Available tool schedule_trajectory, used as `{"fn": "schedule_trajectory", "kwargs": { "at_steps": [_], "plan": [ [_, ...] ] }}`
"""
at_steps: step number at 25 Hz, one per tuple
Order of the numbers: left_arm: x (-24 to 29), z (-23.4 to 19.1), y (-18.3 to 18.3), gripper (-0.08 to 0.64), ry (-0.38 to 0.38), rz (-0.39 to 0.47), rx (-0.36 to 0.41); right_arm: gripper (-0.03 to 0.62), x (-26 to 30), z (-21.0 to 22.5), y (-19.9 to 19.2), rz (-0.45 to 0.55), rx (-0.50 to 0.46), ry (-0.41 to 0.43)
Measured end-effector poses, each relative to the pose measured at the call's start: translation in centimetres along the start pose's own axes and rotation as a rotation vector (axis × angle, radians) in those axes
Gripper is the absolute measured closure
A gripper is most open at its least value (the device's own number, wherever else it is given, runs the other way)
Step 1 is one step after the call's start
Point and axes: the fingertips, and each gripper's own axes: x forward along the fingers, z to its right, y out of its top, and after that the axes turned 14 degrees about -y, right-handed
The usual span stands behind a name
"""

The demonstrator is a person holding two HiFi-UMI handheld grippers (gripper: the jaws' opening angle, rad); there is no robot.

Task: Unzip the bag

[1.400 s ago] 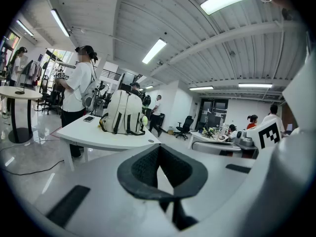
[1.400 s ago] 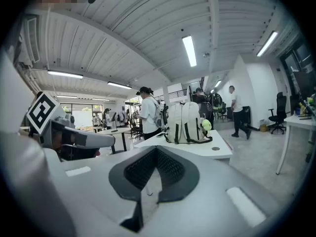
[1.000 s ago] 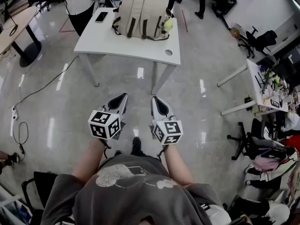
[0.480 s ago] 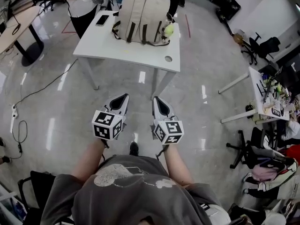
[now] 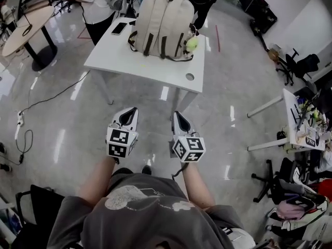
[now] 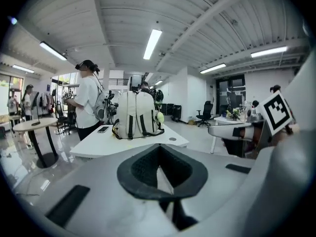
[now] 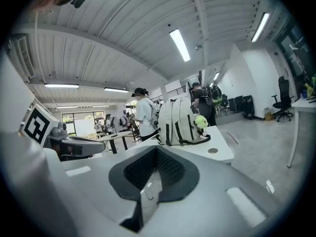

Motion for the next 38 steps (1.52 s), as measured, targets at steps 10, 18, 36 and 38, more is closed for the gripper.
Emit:
{"fn": "schedule_trajectory", "kwargs": {
  "at_steps": [10,18,36,38],
  "plan": [
    [2.4,-1.6,2.0,0.554,-0.008,0.030,0.047,0.594,3.9,0.8,1.1,0.004,-0.025,0.007],
    [8.8,-6.8,2.6,0.554,-0.115,0.045,-0.004,0.594,9.7,2.5,1.7,-0.005,-0.044,-0.077],
    [19.9,-20.9,8.9,0.554,-0.268,0.072,-0.004,0.594,27.2,3.7,7.6,0.009,-0.024,-0.280],
    [20.6,-21.5,9.0,0.554,-0.290,0.069,0.003,0.594,28.1,3.7,7.7,0.011,-0.028,-0.300]
  ]
}}
